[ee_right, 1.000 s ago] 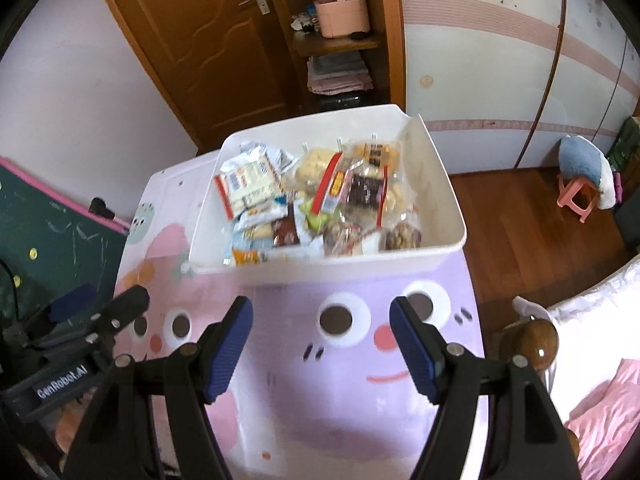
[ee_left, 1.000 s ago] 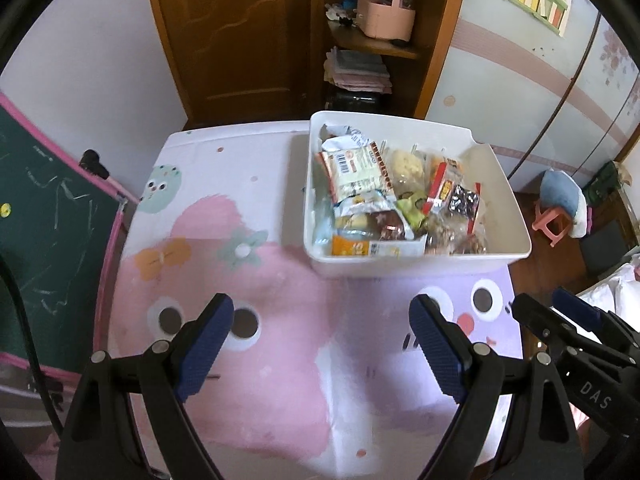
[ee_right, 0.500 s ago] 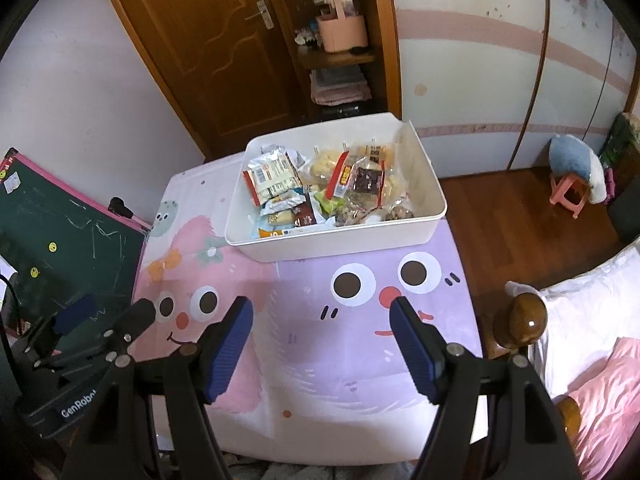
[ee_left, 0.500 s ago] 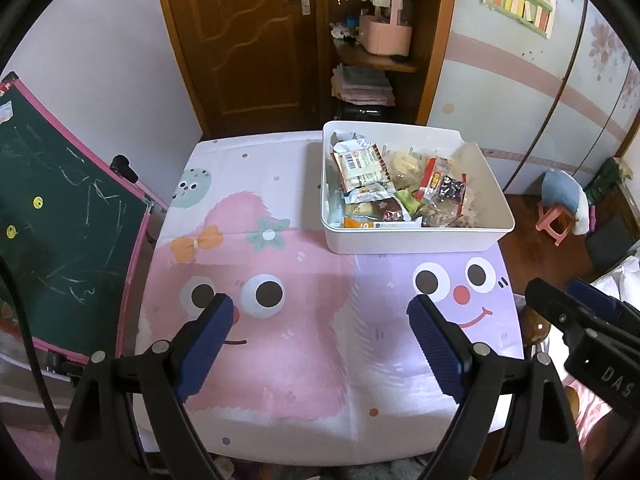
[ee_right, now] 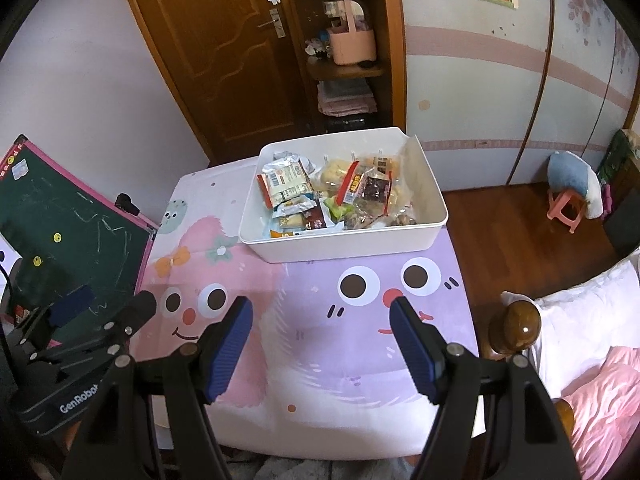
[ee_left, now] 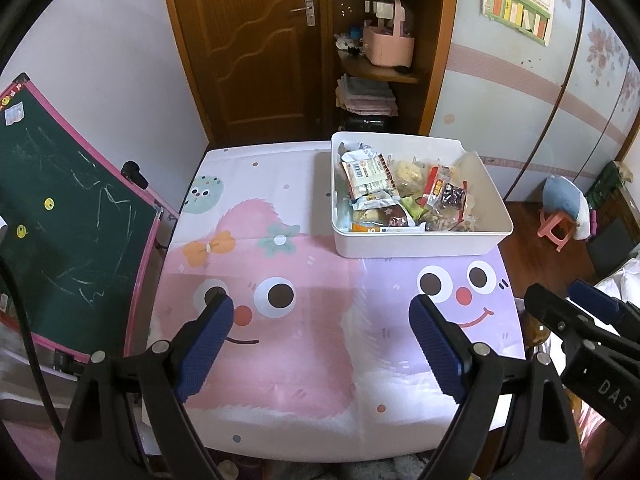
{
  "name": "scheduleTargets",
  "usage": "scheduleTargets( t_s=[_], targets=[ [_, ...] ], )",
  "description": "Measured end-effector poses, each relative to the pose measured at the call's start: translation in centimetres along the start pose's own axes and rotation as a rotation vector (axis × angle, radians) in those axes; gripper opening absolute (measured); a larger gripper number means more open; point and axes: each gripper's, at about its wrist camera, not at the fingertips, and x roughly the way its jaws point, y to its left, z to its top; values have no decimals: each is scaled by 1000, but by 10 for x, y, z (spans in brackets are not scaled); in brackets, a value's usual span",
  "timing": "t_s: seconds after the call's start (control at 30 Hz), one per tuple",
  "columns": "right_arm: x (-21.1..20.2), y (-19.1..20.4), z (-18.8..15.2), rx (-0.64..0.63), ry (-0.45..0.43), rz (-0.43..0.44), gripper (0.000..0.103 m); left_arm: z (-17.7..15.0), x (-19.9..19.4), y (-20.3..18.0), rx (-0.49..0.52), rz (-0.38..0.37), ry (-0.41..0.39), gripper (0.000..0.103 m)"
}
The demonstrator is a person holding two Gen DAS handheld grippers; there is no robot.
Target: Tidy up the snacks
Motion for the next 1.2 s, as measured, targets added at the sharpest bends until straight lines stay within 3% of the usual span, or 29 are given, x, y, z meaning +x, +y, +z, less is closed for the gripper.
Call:
scheduleTargets(
  t_s=[1.2],
  targets=[
    [-5,11,-1,-36,-6,10,71,-4,0,-1,7,-1,5,89]
  ],
)
